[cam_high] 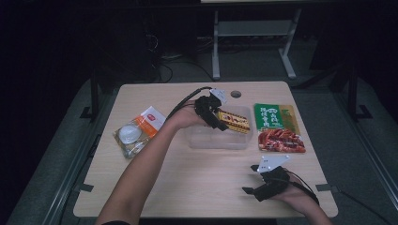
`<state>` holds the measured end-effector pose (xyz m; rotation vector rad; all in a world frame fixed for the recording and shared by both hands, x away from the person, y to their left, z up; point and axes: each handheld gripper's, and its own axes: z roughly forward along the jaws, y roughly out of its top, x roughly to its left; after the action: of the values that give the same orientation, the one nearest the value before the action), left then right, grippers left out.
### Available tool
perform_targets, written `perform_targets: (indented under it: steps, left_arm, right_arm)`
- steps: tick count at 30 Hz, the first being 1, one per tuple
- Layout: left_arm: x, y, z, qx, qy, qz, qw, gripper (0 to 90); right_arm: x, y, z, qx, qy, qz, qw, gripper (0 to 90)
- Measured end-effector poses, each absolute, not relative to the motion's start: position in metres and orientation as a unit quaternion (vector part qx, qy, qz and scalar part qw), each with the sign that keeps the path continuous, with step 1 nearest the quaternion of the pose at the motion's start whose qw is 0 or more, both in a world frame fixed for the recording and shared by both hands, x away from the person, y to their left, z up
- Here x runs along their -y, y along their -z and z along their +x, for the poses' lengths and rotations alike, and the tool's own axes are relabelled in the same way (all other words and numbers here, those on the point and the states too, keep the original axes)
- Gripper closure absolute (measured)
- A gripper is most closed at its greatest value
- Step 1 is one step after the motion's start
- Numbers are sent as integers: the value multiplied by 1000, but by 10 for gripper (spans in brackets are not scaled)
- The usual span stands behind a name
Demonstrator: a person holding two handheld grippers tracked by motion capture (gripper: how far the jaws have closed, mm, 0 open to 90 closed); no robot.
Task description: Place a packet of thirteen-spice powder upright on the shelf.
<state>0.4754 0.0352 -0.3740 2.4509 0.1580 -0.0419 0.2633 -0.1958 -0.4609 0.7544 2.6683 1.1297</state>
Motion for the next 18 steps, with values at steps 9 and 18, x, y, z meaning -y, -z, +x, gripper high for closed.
perform_targets:
  steps: [9, 18]
  left_arm:
    - [-31, 374, 478, -61, 15, 938, 341, 311]
    - [-30, 370, 479, -66, 13, 932, 355, 310]
  right_arm:
    - [197, 460, 263, -889, -377, 250, 74, 148]
    - [197, 461, 263, -889, -376, 250, 73, 147]
